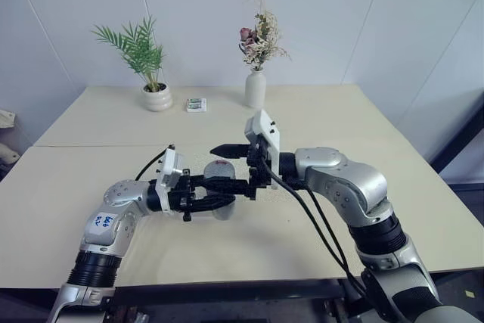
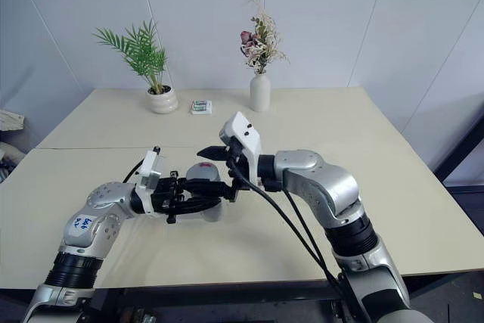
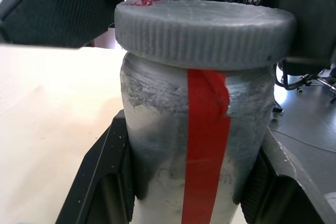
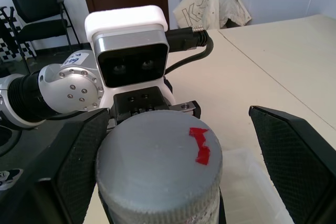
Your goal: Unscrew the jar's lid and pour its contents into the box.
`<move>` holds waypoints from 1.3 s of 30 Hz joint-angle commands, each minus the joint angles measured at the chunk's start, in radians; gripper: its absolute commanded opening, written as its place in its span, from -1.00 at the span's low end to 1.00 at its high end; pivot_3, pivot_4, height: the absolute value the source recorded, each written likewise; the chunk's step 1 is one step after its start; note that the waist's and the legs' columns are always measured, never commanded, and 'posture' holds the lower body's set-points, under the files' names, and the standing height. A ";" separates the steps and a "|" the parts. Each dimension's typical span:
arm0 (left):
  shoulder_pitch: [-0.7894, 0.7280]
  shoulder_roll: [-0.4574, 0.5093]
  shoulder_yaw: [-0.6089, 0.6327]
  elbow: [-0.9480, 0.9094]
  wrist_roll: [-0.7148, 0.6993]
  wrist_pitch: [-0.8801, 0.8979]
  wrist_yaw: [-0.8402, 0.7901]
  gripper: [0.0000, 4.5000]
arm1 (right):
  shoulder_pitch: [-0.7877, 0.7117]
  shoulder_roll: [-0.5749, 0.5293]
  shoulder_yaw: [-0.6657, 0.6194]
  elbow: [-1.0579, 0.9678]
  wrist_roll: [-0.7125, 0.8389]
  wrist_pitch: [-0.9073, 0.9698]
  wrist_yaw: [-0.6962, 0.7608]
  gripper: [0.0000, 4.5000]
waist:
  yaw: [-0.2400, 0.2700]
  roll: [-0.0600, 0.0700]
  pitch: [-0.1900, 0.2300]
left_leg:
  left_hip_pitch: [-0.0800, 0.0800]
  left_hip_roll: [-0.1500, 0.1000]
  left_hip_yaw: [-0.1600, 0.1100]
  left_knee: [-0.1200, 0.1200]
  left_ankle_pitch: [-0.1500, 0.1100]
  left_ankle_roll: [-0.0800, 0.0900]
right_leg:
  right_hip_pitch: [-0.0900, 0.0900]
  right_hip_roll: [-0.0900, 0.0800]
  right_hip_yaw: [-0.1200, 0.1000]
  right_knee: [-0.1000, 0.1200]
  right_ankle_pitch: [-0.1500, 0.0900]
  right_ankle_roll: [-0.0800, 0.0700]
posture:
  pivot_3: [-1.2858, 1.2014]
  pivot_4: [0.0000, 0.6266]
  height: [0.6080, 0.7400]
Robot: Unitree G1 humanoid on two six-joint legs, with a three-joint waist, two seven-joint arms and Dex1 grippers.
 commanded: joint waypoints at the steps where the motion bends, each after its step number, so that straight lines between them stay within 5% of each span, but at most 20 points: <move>1: -0.010 0.005 0.007 -0.025 -0.006 -0.011 -0.005 -0.11 | -0.011 -0.029 -0.055 -0.001 0.007 -0.004 0.000 0.98 | 0.000 0.000 0.000 | 0.000 0.000 0.000 0.000 0.000 0.000 | 0.000 0.000 0.000 0.000 0.000 0.000 | 0.03 -0.52 1.00; 30: -0.015 0.004 0.007 -0.024 -0.006 -0.007 -0.012 -0.11 | 0.041 -0.169 -0.140 0.031 0.073 -0.003 0.096 0.98 | 0.000 0.000 0.000 | 0.000 0.000 0.000 0.000 0.000 0.000 | 0.000 0.000 0.000 0.000 0.000 0.000 | 0.03 -0.52 1.00; 39: -0.014 0.007 0.007 -0.024 -0.006 -0.003 -0.019 -0.11 | 0.068 -0.196 -0.214 -0.011 0.226 0.063 0.188 0.98 | 0.001 0.000 0.000 | -0.001 0.000 0.000 0.000 0.000 0.000 | 0.000 0.000 0.000 -0.001 0.000 0.000 | 0.03 -0.52 1.00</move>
